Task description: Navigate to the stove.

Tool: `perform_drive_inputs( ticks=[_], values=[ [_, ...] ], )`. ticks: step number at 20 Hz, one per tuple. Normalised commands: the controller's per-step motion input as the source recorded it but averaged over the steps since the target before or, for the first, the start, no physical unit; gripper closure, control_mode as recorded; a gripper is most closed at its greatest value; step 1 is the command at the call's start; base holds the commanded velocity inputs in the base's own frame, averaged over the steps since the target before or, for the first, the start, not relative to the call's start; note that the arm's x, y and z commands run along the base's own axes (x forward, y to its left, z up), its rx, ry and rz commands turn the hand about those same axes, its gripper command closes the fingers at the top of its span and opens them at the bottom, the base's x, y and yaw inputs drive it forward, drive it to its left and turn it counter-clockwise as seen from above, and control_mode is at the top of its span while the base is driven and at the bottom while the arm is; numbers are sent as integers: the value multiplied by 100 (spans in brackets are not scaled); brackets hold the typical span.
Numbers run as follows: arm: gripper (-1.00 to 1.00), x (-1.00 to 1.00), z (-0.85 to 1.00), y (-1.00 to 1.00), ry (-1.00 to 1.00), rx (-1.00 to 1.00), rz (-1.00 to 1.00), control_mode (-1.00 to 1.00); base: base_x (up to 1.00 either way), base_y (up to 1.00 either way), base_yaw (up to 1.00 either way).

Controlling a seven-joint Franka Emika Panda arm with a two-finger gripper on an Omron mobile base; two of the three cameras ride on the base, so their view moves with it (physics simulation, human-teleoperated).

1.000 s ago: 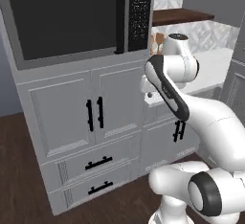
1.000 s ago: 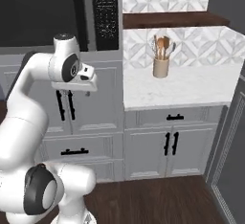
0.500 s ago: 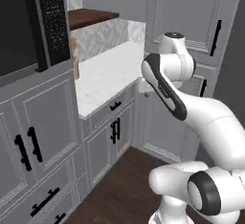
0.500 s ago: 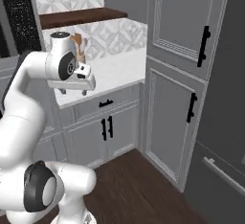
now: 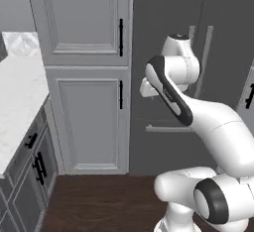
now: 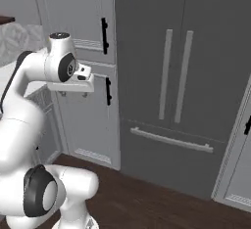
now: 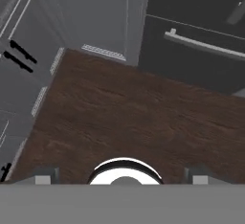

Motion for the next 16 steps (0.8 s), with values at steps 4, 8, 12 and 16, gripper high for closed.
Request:
perform_drive_inputs(
  ticks=[4, 8, 12, 16],
  values=[
    [-100, 0, 0, 0, 0, 0, 0, 100, 0, 0, -89],
    [-100, 0, 0, 0, 0, 0, 0, 100, 0, 0, -89],
    [-100, 0, 0, 0, 0, 0, 0, 100, 0, 0, -93],
    [-100, 0, 0, 0, 0, 0, 0, 100, 0, 0, -94]
  ],
)
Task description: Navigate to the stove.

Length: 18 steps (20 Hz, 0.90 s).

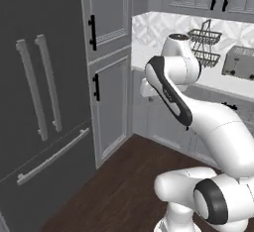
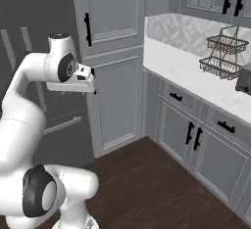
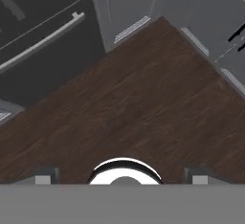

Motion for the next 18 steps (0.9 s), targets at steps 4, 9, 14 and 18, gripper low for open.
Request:
perform_drive_inputs(
  ticks=[4, 9, 14, 18],
  values=[
    [-100, 0, 0, 0, 0, 0, 0, 100, 0, 0, -92],
    [-100, 0, 0, 0, 0, 0, 0, 100, 6, -49, -70],
    [-100, 0, 0, 0, 0, 0, 0, 100, 8, -84, -63],
    [-100, 0, 0, 0, 0, 0, 0, 100, 8, -90, -61]
  ],
)
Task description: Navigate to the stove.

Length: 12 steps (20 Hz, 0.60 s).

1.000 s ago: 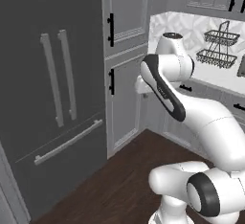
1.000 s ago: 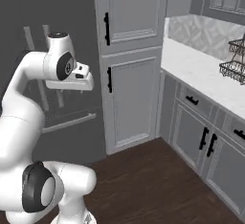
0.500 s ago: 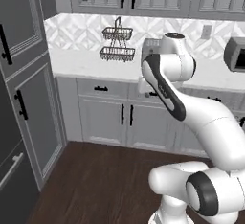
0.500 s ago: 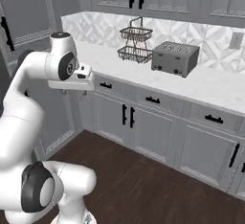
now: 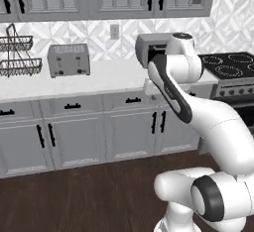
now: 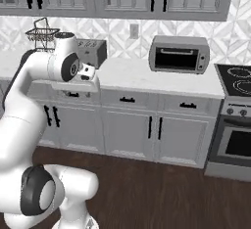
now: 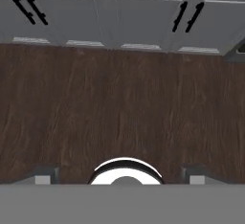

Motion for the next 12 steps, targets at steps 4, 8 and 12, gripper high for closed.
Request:
perform_drive_inputs(
  ticks=[4, 8, 12],
  values=[
    [-100, 0, 0, 0, 0, 0, 0, 100, 6, -89, -63],
    [-100, 0, 0, 0, 0, 0, 0, 100, 20, -94, -58],
    [-100, 0, 0, 0, 0, 0, 0, 100, 100, -100, -7]
  ],
)
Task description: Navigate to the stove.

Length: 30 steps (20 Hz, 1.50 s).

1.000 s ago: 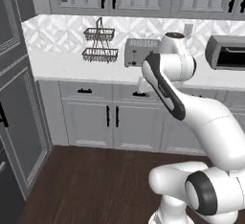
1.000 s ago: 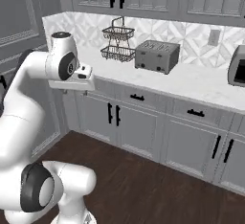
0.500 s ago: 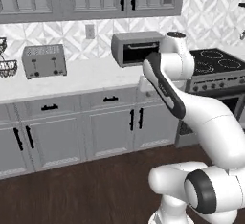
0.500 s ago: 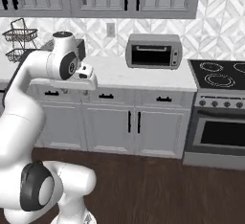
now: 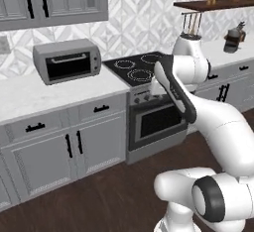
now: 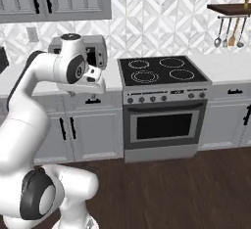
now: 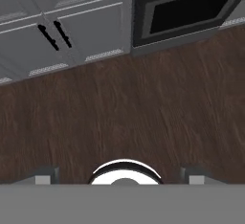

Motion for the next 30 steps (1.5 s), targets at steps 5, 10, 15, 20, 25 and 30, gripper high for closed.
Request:
perform_drive_inputs(
  ticks=[5, 10, 15, 20, 25, 30],
  values=[
    [-100, 0, 0, 0, 0, 0, 0, 100, 100, -100, 3],
    [-100, 0, 0, 0, 0, 0, 0, 100, 100, -100, 12],
    [-100, 0, 0, 0, 0, 0, 0, 100, 100, -90, 22],
    [-100, 0, 0, 0, 0, 0, 0, 100, 100, -75, 36],
    [-100, 0, 0, 0, 0, 0, 0, 100, 100, -64, 40],
    [-100, 0, 0, 0, 0, 0, 0, 100, 99, -42, 29]
  ],
)
